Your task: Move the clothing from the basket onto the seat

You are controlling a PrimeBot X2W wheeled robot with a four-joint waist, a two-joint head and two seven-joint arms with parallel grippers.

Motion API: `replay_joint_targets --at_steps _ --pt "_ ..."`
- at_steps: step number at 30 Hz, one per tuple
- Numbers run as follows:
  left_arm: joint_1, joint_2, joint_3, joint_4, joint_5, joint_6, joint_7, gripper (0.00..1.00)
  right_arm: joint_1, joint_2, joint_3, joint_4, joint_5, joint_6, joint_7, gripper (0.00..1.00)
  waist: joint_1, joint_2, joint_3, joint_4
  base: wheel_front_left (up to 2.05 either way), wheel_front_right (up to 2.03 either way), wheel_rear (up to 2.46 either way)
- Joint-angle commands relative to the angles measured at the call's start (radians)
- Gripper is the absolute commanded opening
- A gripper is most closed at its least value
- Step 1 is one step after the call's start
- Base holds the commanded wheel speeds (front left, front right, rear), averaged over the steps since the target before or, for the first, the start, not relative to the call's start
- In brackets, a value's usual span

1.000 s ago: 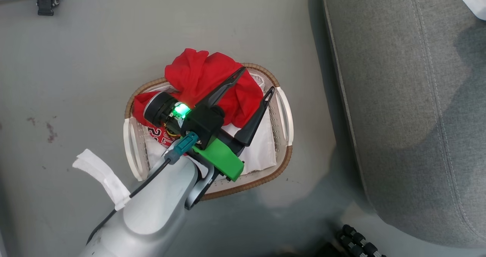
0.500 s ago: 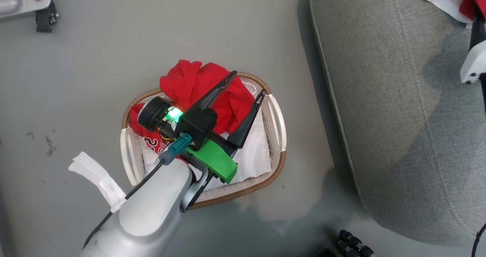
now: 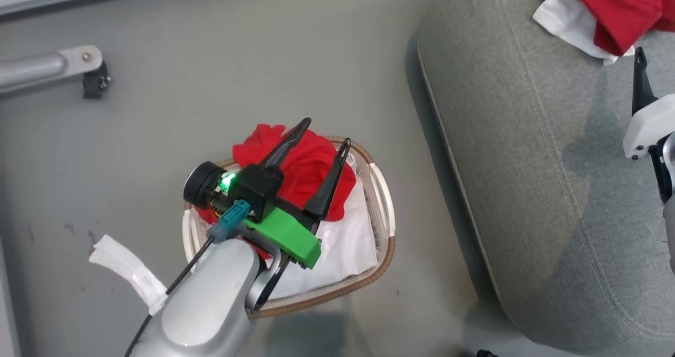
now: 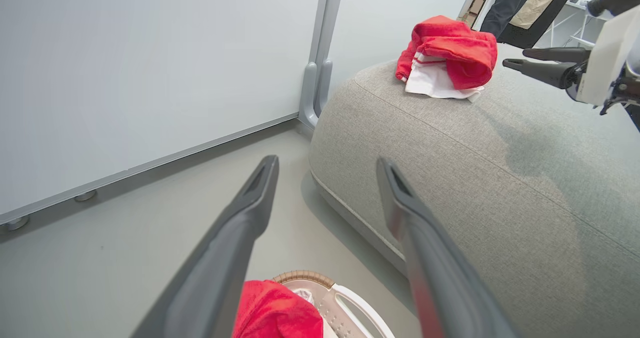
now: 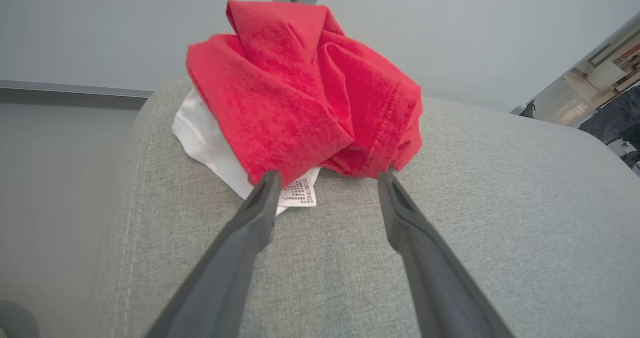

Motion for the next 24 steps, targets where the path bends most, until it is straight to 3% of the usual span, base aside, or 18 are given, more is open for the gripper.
replay_joint_targets --at_steps 1,9,12,24 --pt "0.022 0.000 0.012 0.001 -0.009 -0.003 -0.001 1.00 0.020 -0.009 0.007 -0.006 0.005 -0.001 -0.005 1.00 0.0000 0.0000 -0.065 0.023 0.00 0.00 0.00" --pt "0.094 -0.026 0.104 -0.005 0.000 -0.003 -0.001 1.00 0.025 -0.015 0.070 -0.037 0.026 -0.001 -0.005 1.00 0.0000 0.0000 -0.174 0.079 0.00 0.00 0.00" --pt "0.158 -0.046 0.205 -0.004 0.020 -0.003 -0.001 1.00 0.044 0.024 0.098 -0.067 0.048 -0.001 -0.005 1.00 0.0000 0.0000 -0.244 0.127 0.00 0.00 0.00" --pt "0.290 -0.084 0.456 0.031 0.081 0.009 -0.001 1.00 0.217 0.181 0.111 -0.214 0.103 -0.001 -0.005 1.00 0.0000 0.0000 -0.322 0.186 0.00 0.00 0.00"
